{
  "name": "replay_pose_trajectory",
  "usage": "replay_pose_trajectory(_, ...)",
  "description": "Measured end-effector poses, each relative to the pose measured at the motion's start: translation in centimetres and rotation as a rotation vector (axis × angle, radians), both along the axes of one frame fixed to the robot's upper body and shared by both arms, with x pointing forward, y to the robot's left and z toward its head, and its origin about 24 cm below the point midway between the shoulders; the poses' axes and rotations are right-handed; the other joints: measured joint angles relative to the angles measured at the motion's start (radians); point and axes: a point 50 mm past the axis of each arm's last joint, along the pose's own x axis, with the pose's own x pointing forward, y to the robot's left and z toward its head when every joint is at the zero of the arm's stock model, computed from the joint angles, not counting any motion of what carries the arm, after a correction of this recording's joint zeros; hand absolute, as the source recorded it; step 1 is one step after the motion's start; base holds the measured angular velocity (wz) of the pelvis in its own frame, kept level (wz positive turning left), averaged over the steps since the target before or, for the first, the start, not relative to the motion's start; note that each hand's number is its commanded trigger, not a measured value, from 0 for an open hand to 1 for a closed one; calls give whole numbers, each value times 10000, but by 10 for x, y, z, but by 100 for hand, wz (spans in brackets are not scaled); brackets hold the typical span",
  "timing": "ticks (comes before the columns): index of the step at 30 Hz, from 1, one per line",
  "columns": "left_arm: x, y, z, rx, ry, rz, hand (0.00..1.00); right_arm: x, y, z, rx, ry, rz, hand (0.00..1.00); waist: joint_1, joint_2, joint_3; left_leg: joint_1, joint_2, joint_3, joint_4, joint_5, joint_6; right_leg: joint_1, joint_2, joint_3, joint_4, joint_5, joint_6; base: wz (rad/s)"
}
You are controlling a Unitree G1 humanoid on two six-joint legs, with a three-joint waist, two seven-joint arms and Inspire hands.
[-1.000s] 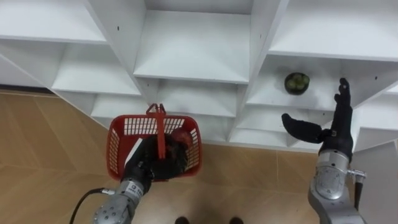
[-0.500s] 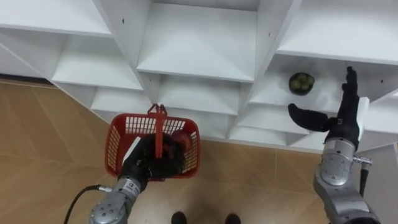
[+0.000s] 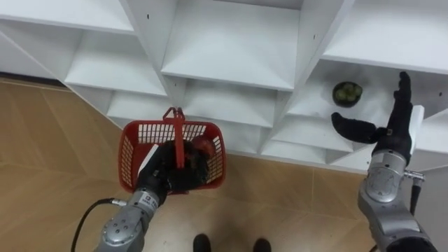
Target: Collect fruits from the closet
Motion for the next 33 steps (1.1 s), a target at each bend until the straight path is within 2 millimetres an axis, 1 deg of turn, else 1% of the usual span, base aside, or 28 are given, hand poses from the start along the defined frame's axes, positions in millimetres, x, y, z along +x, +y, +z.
replay_pose_trajectory(3,2,-1,1,-9,-38,-67,100,9,-4,10,-232,-299,-110,0,46,10,-1,-163,7,38,53,14,19,-218,-16,15,142,-5,-8,-2)
replay_pose_trajectory(5,2,-1,1,-12,-7,-108,100,10,-8,13,-390,-345,-253,0,144,10,-1,-254,21,41,123,16,19,-283,-15,8,169,-3,-11,2)
replay_pose_trajectory(9,3,-1,0,-12,158,-90,100,10,-14,14,-541,-277,-442,0,279,4,3,-281,25,40,153,16,20,-307,-31,-10,228,-4,-11,1)
replay_pose_trajectory(17,4,0,0,69,231,-108,100,13,-19,13,-637,-1,-638,0,293,-8,25,-370,17,65,200,40,58,-427,-65,4,346,-22,-27,0)
replay_pose_trajectory(22,7,3,2,174,172,-116,100,15,-23,12,-680,263,-811,0,298,-18,78,-624,15,60,335,52,73,-671,-95,1,505,-46,-42,0)
replay_pose_trajectory(23,9,4,2,217,185,-159,100,17,-23,12,-678,302,-833,0,307,-20,105,-629,11,60,340,54,75,-676,-101,1,517,-47,-41,0)
replay_pose_trajectory(26,11,7,1,407,267,-209,100,18,-24,13,-630,303,-875,0,365,-51,140,-636,0,60,339,53,76,-677,-111,-2,516,-64,-29,0)
replay_pose_trajectory(29,13,8,0,468,306,-206,100,19,-24,14,-551,244,-902,0,485,-60,159,-661,-7,65,325,53,76,-712,-118,-2,516,-73,-23,0)
replay_pose_trajectory(33,15,8,0,486,320,-206,100,23,-24,18,-152,91,-1065,0,528,-66,167,-677,-43,46,281,55,77,-753,-155,-37,547,-110,-13,2)
